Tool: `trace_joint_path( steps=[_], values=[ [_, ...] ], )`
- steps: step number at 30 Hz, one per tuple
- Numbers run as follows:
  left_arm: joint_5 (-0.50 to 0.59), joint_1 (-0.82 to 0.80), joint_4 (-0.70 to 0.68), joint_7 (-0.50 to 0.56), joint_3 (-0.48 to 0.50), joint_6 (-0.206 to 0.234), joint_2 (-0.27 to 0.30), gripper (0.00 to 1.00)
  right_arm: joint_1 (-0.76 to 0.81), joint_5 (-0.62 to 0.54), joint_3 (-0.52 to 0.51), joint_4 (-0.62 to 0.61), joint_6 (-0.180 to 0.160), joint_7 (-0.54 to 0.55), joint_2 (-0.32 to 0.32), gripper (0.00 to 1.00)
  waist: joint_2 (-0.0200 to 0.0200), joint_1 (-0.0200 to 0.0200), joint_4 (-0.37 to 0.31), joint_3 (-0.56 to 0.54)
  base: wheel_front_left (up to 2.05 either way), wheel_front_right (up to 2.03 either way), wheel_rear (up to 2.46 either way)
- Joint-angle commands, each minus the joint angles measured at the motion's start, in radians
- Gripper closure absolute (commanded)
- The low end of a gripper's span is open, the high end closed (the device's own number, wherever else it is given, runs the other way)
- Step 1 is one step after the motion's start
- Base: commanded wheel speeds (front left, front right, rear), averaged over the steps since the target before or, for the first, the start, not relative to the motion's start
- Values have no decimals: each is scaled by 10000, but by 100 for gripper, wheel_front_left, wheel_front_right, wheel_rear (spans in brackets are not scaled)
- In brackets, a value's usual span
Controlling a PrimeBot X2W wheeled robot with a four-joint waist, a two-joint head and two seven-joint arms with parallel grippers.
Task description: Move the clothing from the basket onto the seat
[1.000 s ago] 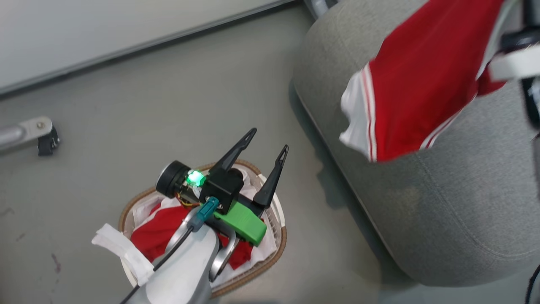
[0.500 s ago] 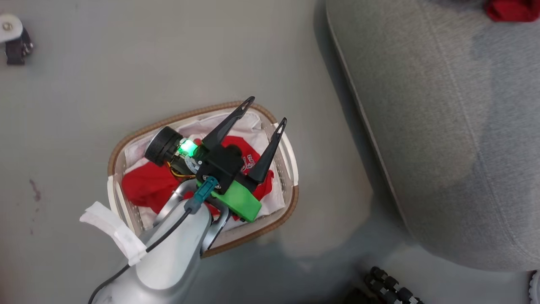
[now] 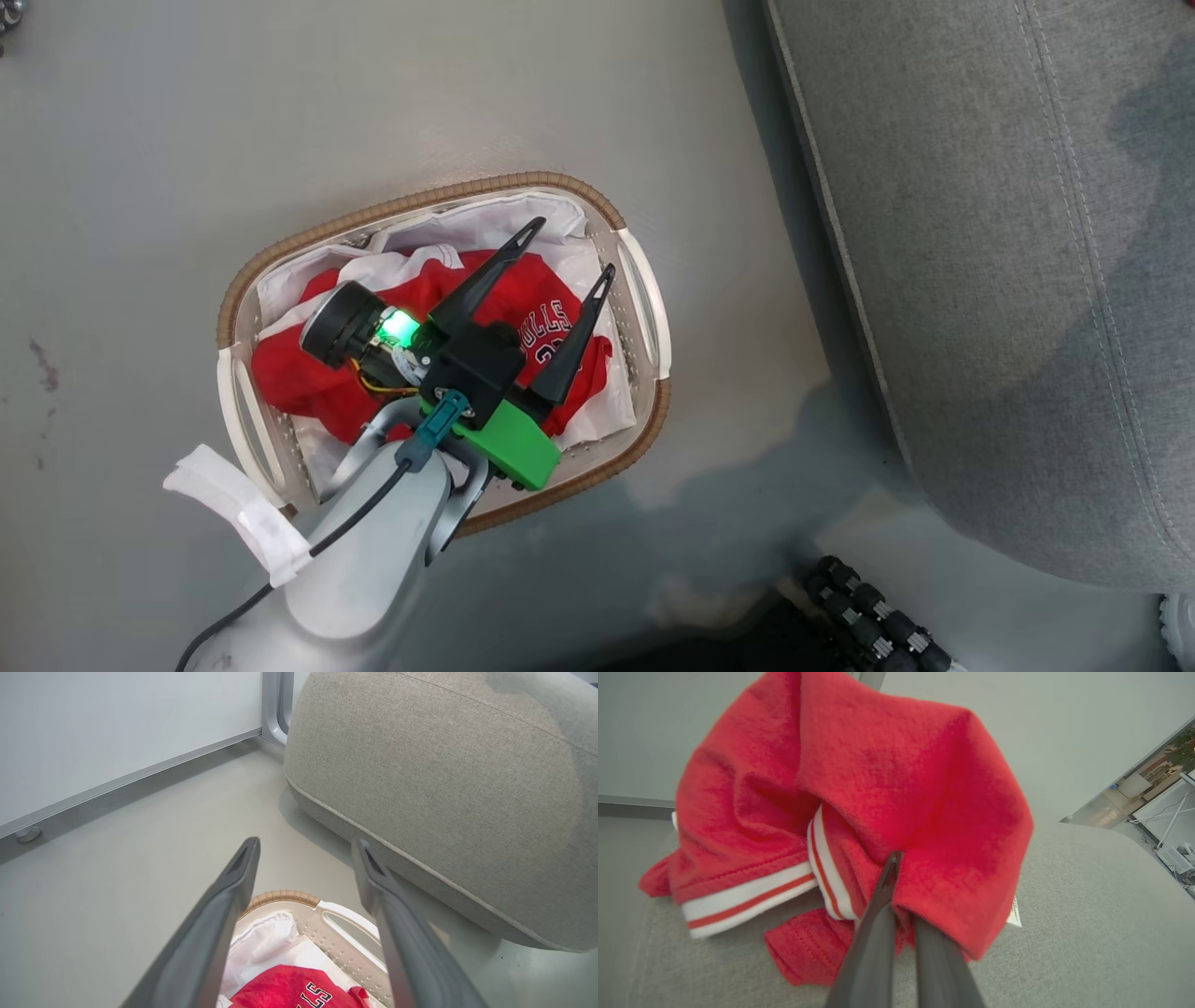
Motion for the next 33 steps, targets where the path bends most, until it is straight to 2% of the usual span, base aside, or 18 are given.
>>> trace_joint_path(
  steps=[1, 3, 4, 5, 16, 22, 28, 33],
  values=[
    [-67, -101, 36, -9, 32, -32, 74, 0, 277, 76, -183, 62, -14, -21, 108, 100, 0, -2, -17, -40, 0, 0, 0],
    [-73, -68, 81, -9, 45, -30, 75, 0, 546, 43, -337, -61, -14, -21, 316, 98, 0, -2, -24, -115, 0, 0, 0],
    [-88, -54, 92, -9, 59, -28, 71, 0, 671, 9, -411, -175, -14, -21, 382, 38, 0, -2, -25, -153, 0, 0, 0],
    [-107, -33, 111, -9, 73, -25, 65, 0, 867, -41, -544, -280, -14, -21, 446, 0, 0, -2, -28, -208, 0, 0, 0],
    [-551, 521, -42, -9, 718, 67, -215, 0, 2796, -466, -981, -1323, -14, -22, 867, 0, 0, -2, 86, -1299, 0, 0, 0],
    [-637, 854, -148, -9, 1110, 50, -410, 0, 3645, -693, -1221, -1838, -14, -21, 723, 0, 0, -2, 405, -2304, 0, 0, 0],
    [-794, 1252, -218, -9, 1638, 23, -713, 0, 4018, -802, -773, -2137, -14, -21, 577, 0, 0, -2, 819, -3456, 0, 0, 0],
    [-870, 1745, -265, -9, 2321, 18, -893, 0, 3855, -639, -183, -2248, -14, -21, 829, 0, 0, -2, 1138, -4293, 0, 0, 0]
  ],
)
